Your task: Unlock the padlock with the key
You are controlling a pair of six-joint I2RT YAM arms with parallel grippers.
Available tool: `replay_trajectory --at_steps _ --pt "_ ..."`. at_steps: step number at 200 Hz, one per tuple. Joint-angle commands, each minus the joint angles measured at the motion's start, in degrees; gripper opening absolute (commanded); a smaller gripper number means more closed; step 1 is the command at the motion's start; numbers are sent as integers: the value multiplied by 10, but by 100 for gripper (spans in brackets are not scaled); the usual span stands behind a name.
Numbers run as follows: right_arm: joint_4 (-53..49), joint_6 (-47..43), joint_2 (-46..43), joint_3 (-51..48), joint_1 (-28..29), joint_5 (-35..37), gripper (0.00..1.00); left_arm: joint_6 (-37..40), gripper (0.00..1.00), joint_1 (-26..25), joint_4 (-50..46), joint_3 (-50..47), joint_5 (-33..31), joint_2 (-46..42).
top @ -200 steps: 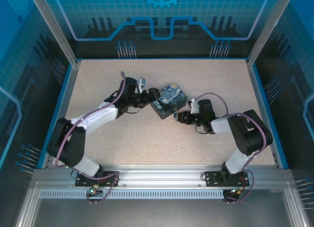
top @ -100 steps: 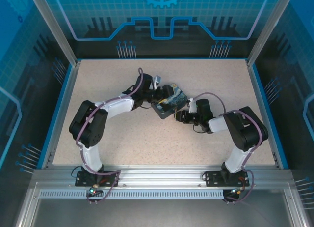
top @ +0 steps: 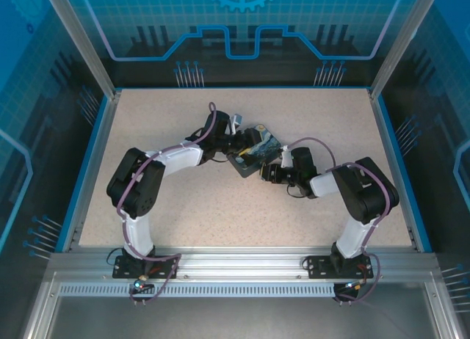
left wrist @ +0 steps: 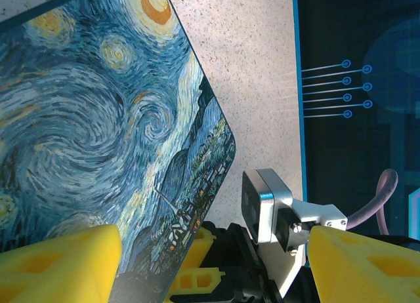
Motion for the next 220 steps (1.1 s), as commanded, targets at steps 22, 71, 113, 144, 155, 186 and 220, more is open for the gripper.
replay_trajectory --at_steps 22,71,113,144,155,186,220 --pt "-18 10 -9 -25 3 6 27 0 77 -4 -25 9 -11 18" --pt "-17 11 -10 -30 -5 3 22 6 77 -5 -38 12 -18 18" --pt "14 41 4 -26 -5 -4 11 7 77 -5 -39 12 -16 17" --pt "34 67 2 -30 -6 4 8 7 77 -5 -40 11 -16 16" --pt "47 83 3 -34 -7 7 8 7 77 -5 -38 10 -17 16" --pt "79 125 9 -41 -7 18 7 7 77 -5 -37 7 -18 16" --pt "108 151 16 -41 -7 21 7 5 77 -5 -35 3 -18 17"
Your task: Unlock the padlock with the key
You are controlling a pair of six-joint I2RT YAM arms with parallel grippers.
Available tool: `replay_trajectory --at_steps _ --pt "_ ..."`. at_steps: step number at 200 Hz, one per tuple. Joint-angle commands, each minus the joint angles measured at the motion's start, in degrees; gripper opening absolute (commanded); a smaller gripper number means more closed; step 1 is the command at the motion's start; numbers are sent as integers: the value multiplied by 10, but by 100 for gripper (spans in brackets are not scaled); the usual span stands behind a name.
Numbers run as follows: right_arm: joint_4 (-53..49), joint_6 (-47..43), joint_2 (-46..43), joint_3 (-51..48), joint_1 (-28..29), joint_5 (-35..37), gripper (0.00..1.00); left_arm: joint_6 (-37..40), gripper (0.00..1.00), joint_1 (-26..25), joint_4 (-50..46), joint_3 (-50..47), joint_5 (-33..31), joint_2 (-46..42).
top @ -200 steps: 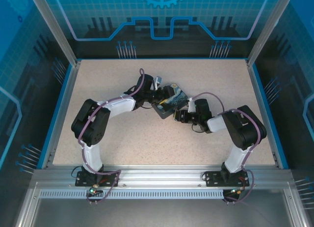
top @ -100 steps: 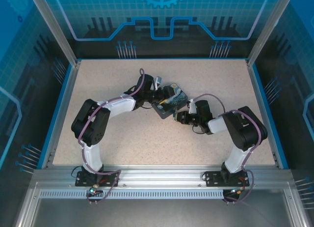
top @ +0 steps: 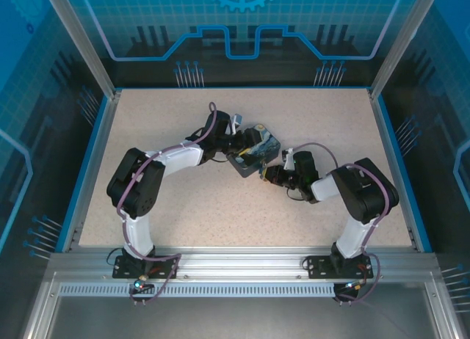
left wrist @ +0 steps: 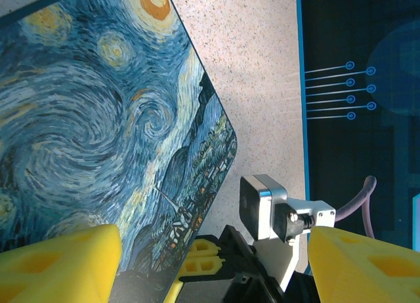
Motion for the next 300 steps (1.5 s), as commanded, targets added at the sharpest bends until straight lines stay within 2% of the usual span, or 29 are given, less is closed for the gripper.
replay_trajectory --at_steps 1,71,130,176,227,270,300 --pt "40 35 12 -7 -5 13 7 4 77 -3 -26 0 -11 17" --pt "87 90 14 -19 -16 40 7 2 77 -3 -26 -3 -15 24" --pt "90 96 12 -10 -17 42 7 0 77 -3 -24 -5 -14 25" --pt "147 113 13 -16 -30 49 7 -1 77 -4 -24 -6 -14 25" --pt "138 119 13 -9 -48 60 6 -1 77 -3 -24 -7 -15 27" --pt "78 87 -3 -2 -52 83 6 -1 77 -4 -27 -7 -15 27" --pt "53 57 -5 15 -55 64 6 0 78 -3 -30 -4 -17 28"
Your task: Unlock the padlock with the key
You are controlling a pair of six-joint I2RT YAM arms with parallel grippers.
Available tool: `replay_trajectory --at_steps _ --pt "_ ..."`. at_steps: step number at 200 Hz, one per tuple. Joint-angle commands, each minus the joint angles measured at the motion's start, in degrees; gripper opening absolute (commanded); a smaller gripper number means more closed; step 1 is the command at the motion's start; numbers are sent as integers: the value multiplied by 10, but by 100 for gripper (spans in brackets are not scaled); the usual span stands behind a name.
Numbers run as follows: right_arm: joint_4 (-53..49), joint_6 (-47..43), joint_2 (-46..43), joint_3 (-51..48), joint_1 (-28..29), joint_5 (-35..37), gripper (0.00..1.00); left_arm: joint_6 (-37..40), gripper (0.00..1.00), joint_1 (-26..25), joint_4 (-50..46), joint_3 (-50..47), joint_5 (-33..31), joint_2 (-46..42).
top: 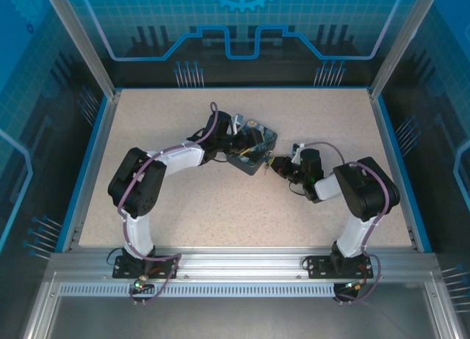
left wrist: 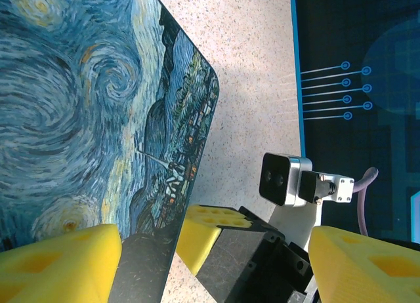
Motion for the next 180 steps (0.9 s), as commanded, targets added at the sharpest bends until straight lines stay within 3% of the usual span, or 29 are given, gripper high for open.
replay_trajectory --at_steps 1,36,80,139,180 --pt "-37 -38 -12 22 -18 22 6 1 78 -1 -46 -4 -13 23" --pt "-172 -118 -49 33 -17 69 6 2 78 -1 -50 -3 -14 25" --pt "-168 -104 -51 48 -23 43 6 4 78 -1 -54 -1 -16 31" --pt "-368 -181 -86 121 12 166 6 5 78 0 -56 -1 -20 36" --pt "-389 -190 -88 134 24 201 6 6 78 0 -57 -2 -20 34"
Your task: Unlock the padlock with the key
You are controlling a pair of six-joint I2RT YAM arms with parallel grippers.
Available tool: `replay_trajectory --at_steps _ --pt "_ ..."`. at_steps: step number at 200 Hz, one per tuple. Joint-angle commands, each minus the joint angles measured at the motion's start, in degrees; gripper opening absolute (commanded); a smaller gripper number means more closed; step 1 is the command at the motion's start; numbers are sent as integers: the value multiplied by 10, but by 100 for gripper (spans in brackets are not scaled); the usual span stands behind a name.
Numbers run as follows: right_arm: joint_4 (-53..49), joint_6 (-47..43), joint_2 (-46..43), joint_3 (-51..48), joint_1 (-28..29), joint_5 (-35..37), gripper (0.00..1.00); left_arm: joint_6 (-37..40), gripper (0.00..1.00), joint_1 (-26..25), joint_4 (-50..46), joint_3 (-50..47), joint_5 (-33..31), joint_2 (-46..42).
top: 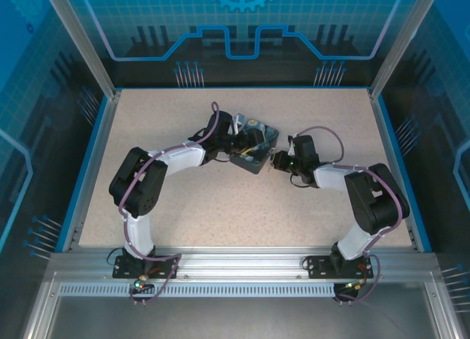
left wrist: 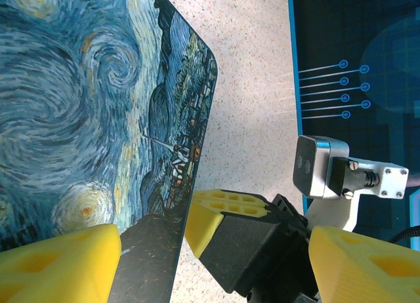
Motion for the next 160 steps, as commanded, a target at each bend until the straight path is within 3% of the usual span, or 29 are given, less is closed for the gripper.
replay_trajectory --at_steps 1,52,104,160 --pt "-52 -20 -13 15 -1 76 6 6 78 3 -60 -7 -20 29" --pt "-108 -55 -6 53 24 138 6 3 78 2 -57 -6 -19 30" --pt "-104 -40 1 61 28 154 7 2 78 1 -57 -7 -20 30" --pt "-86 59 4 64 20 134 7 -1 78 0 -54 -8 -20 34"
